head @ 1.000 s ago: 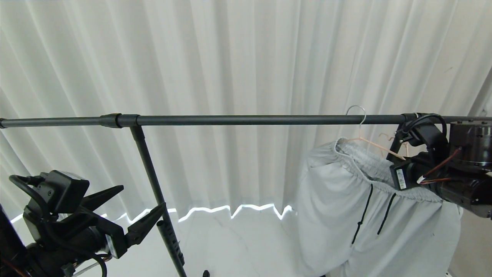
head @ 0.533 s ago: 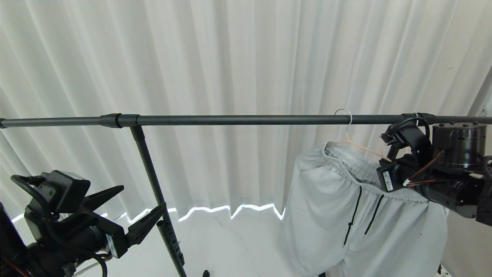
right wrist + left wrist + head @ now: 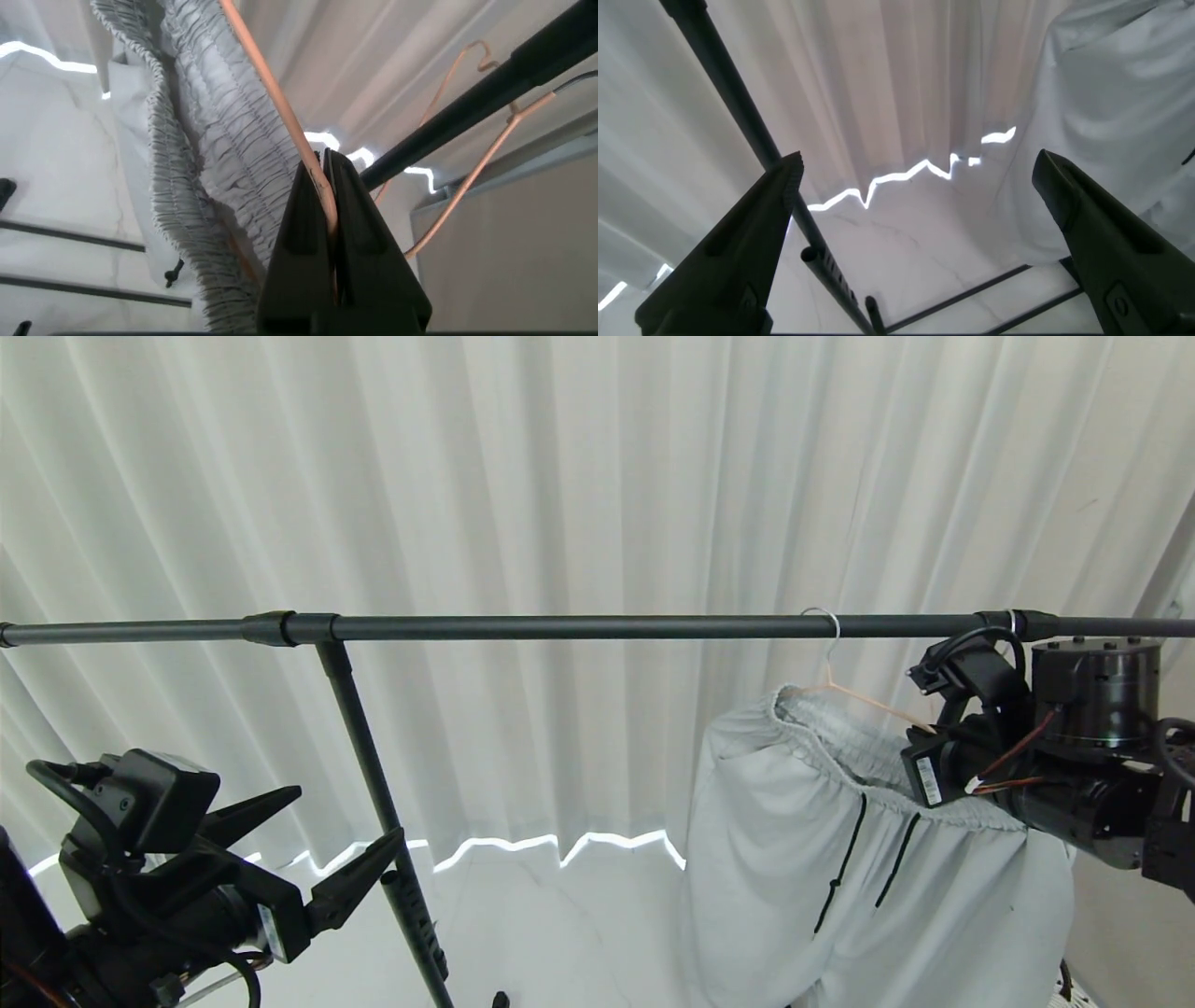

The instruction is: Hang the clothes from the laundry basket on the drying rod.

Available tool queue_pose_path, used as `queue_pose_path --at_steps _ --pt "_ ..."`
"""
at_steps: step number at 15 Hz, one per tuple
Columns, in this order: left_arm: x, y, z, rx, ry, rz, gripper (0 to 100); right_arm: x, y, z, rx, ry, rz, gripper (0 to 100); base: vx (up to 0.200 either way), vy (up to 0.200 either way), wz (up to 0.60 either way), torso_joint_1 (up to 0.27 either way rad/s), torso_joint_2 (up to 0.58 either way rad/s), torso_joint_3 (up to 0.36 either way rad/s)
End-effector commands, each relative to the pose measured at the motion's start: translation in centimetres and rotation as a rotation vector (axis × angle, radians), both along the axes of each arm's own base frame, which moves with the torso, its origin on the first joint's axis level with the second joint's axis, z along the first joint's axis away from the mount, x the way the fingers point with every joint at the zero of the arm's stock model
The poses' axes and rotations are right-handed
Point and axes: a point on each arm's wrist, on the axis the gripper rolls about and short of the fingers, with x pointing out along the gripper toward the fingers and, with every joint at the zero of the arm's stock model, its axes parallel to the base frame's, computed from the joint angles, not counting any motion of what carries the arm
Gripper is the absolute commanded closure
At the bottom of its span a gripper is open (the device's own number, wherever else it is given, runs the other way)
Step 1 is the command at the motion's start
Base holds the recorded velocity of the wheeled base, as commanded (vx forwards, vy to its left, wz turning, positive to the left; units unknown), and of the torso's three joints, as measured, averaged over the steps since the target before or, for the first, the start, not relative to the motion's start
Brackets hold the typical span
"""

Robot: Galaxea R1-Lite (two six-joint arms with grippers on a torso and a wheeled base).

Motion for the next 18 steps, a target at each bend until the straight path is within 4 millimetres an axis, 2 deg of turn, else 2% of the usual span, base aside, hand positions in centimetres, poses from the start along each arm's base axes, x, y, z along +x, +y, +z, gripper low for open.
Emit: queue_pose_path --at_steps 1,8,12,14,18 --pt "0.0 0.0 0.0 0.001 0.001 0.000 0 -0.1 0.0 0.0 -0.001 0.001 0.001 0 0.000 0.000 0.00 0.000 0.00 0.000" --pt "-0.3 -0.1 -0.3 0.021 0.003 -0.013 0 -0.6 0.2 1.1 0.074 -0.075 0.014 0 0.000 0.000 0.00 0.000 0.00 0.000" --pt "-1.2 0.1 -1.2 0.089 0.012 -0.030 0 -3.7 0.2 2.4 0.173 -0.102 0.111 0 0.000 0.000 0.00 0.000 0.00 0.000" --pt "-2.4 0.3 -1.7 0.098 0.020 -0.032 0 -5.5 -0.7 2.5 0.189 -0.109 0.138 0 0.000 0.000 0.00 0.000 0.00 0.000" --pt "-3.3 0.7 -1.0 0.075 -0.027 -0.007 0 -9.5 -3.2 1.4 0.184 -0.118 0.172 0 0.000 0.000 0.00 0.000 0.00 0.000"
